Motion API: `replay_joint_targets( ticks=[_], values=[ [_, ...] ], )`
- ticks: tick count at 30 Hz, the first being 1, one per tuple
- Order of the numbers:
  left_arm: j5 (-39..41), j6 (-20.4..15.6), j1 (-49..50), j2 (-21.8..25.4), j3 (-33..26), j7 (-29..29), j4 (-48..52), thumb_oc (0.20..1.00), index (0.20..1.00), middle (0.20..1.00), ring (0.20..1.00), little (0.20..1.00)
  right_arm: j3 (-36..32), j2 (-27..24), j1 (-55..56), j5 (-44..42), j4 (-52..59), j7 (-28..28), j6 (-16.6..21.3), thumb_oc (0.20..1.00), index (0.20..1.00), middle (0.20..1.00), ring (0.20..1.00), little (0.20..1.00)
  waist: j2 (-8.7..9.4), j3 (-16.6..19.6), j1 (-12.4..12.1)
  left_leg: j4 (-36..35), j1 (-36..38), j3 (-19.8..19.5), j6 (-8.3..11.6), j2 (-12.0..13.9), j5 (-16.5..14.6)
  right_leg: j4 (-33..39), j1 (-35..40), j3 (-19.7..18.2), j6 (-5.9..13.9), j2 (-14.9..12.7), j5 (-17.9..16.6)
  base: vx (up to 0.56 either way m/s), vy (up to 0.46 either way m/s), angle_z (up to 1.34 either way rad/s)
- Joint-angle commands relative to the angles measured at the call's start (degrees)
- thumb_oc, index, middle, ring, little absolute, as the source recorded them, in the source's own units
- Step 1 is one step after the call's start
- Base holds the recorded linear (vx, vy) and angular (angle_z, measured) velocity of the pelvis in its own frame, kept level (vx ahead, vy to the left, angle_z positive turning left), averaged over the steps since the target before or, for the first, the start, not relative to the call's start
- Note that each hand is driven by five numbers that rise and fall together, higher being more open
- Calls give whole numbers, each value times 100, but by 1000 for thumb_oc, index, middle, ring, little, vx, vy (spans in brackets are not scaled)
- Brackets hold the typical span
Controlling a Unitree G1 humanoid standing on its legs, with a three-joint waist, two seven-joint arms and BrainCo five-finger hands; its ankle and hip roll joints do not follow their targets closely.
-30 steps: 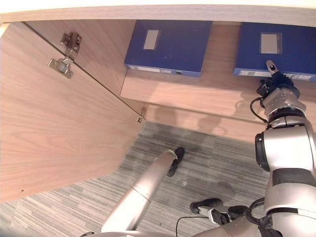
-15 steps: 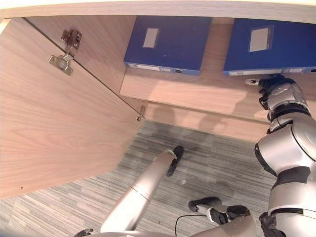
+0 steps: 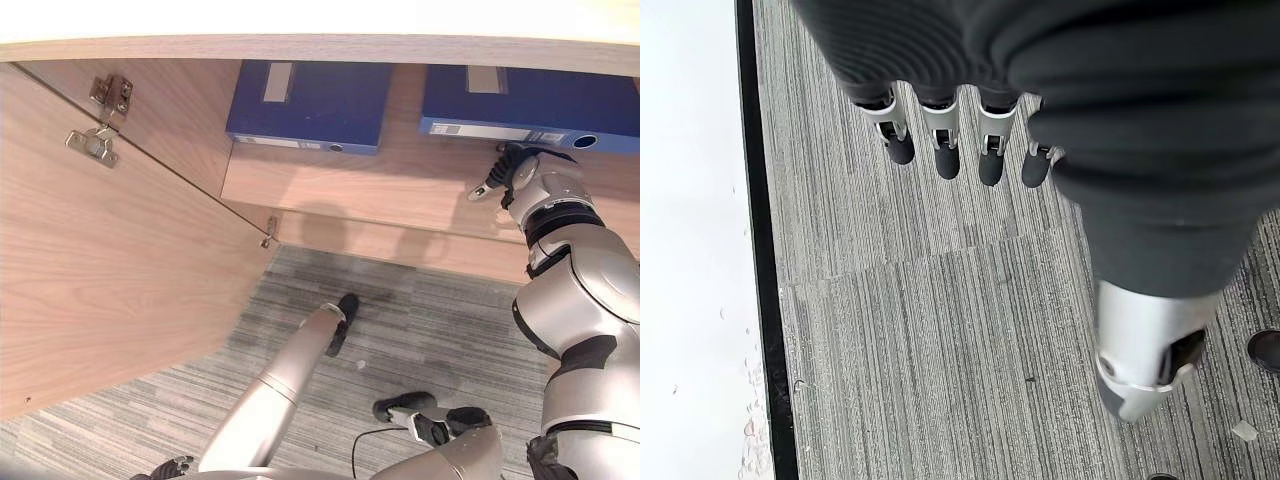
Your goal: Put the empty folder in the office cabinet
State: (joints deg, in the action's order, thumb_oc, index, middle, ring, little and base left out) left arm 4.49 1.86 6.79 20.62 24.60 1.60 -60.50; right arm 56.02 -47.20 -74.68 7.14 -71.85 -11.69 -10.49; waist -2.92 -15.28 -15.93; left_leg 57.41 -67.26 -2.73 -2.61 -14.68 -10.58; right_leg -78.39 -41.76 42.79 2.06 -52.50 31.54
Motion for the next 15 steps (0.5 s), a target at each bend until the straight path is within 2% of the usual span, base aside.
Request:
replay_joint_targets(
  ticks=[1, 4, 8, 15],
  values=[
    [220, 66, 93, 267, -284, -76, -237, 1000, 1000, 1000, 1000, 1000, -29, 398, 183, 467, 483, -468, 254, 1000, 1000, 1000, 1000, 1000, 205, -365, 15, -646, 701, -82, -151, 119, -489, 491, -349, -1144, 492, -600, -1955, 0, 0, 0],
    [310, 96, 78, 166, -365, -131, -258, 1000, 1000, 1000, 1000, 1000, 229, 657, 529, 1048, 1092, -701, 265, 1000, 1000, 1000, 1000, 1000, 274, -404, 137, -764, 805, -80, -159, 166, -473, 551, -313, -1144, 530, -581, -2051, -4, 2, -3],
    [408, 108, -59, 26, -367, -158, -285, 1000, 1000, 1000, 1000, 1000, 298, 807, 739, 1373, 1429, -864, 285, 1000, 1000, 1000, 1000, 1000, 355, -477, 270, -819, 887, -102, -156, 196, -469, 599, -301, -1173, 562, -547, -2139, -27, 0, -8],
    [615, 66, -119, -55, -404, -155, -321, 1000, 1000, 1000, 1000, 1000, 321, 491, 684, 1273, 1804, -941, 325, 1000, 1000, 1000, 1000, 1000, 482, -567, 366, -987, 1003, -132, -143, 245, -411, 710, -296, -1201, 646, -498, -2396, -35, -4, -3]
  ],
)
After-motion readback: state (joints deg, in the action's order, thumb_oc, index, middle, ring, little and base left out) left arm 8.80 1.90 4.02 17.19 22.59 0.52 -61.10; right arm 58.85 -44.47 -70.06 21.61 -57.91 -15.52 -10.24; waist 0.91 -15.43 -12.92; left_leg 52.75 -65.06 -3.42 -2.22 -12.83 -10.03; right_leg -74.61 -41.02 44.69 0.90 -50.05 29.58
